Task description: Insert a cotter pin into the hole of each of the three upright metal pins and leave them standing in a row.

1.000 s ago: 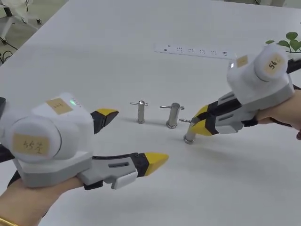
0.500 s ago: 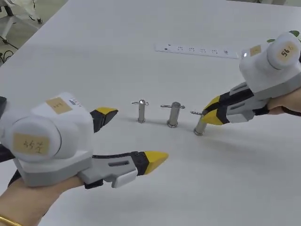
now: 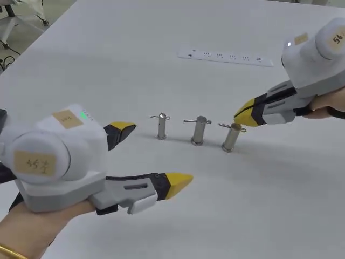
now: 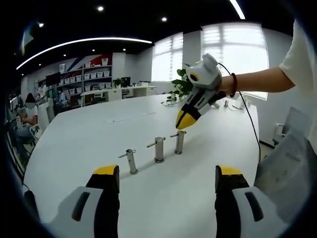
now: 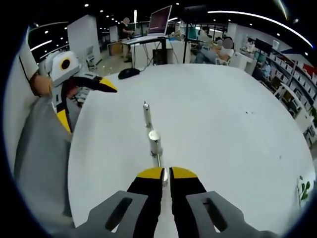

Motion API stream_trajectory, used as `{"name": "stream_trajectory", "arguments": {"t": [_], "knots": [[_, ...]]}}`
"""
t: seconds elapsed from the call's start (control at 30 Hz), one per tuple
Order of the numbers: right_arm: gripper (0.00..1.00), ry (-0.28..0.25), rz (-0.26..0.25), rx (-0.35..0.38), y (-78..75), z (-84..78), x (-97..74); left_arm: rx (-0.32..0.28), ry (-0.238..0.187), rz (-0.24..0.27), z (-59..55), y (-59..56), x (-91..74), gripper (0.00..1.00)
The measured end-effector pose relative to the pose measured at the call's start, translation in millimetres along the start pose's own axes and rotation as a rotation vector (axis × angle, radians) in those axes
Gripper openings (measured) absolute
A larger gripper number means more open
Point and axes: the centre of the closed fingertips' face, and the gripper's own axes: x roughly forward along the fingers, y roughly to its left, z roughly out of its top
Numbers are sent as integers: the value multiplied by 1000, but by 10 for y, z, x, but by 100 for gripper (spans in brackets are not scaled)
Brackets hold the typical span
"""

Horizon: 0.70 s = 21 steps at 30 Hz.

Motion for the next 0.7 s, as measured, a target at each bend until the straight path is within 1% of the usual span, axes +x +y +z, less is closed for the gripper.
{"name": "stream_trajectory", "arguments": {"t": [0.03, 0.07, 0.1, 0.17, 0.2, 0.23, 0.33, 0.43, 0.47, 0.6, 0.67, 0.7], "knots": [[11, 6, 14, 28, 81, -15, 0, -1, -1, 1, 2, 2, 0, 79], [11, -3, 8, 43, 95, -11, -6, 0, 0, 1, 1, 4, 0, 79], [11, -4, 9, 31, 143, -22, -18, 1, 0, 0, 4, 4, 0, 79], [12, 4, 20, 50, 210, -15, -23, -3, -3, 1, 11, 5, 2, 79], [13, 5, 35, 68, 215, -18, -22, -4, -1, 1, 8, 6, 4, 79], [15, 7, 33, 73, 236, -19, -21, -2, 4, 1, 1, 5, 5, 78], [17, 4, 53, 94, 295, -23, -13, 2, 8, 1, -4, 2, 9, 78], [19, 10, 54, 92, 357, -29, -3, 1, 9, 0, -4, 6, 9, 78], [19, 14, 63, 105, 269, -56, 22, 1, 10, 1, -4, 7, 9, 78], [19, 26, 66, 104, 252, -103, 70, 0, 9, 3, 0, 7, 6, 78], [19, 29, 62, 78, 235, -120, 100, -2, 11, 6, -2, 13, 4, 78], [18, 30, 63, 79, 223, -124, 113, -2, 11, 7, -3, 16, 3, 78]]}}
